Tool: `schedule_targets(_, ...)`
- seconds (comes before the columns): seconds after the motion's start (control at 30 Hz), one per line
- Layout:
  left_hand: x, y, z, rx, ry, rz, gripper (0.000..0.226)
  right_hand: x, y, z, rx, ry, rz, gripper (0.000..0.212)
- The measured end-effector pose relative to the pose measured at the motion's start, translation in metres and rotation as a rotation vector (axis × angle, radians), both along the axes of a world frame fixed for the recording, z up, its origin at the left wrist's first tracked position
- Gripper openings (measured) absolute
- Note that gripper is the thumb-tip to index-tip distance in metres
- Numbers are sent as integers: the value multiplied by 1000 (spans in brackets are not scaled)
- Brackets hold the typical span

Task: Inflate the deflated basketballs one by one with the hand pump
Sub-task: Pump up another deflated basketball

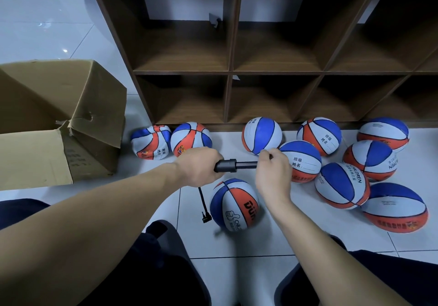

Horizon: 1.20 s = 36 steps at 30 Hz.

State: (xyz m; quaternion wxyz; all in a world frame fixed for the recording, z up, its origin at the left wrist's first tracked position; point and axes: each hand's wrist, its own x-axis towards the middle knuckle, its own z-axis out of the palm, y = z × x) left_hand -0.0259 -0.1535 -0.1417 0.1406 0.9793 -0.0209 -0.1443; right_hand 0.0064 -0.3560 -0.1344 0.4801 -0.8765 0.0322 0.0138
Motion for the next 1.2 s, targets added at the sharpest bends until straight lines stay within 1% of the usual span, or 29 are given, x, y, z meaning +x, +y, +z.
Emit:
schedule_targets(0.17, 0, -11, 0, 22, -14, -40, 26, -13, 9, -6, -3, 63, 54, 34)
schedule_targets(0.43, 2, -19, 0, 13, -24, -66, 22, -12, 12, -11, 39, 117, 67, 30)
schedule_targets(0.67, 3, -10, -2, 3, -36, -42, 29, 1, 3, -7, 52, 122, 104, 35)
schedule_targets(0.83, 0, 4, -6, 6, -7, 1, 25, 22, -19, -3, 59, 132, 17, 34)
schedule_targets(1.0, 0, 13, -7, 16, 30, 12, 25, 35, -37, -4, 89, 163, -110, 39)
schedule_targets(1.07, 1, 7, -6, 46, 12, -11, 26, 29, -33, -5, 88, 128, -147, 37)
schedule_targets(1.2, 2, -1, -3, 59, -15, -21, 26, 11, -16, -4, 63, 46, -104, 34)
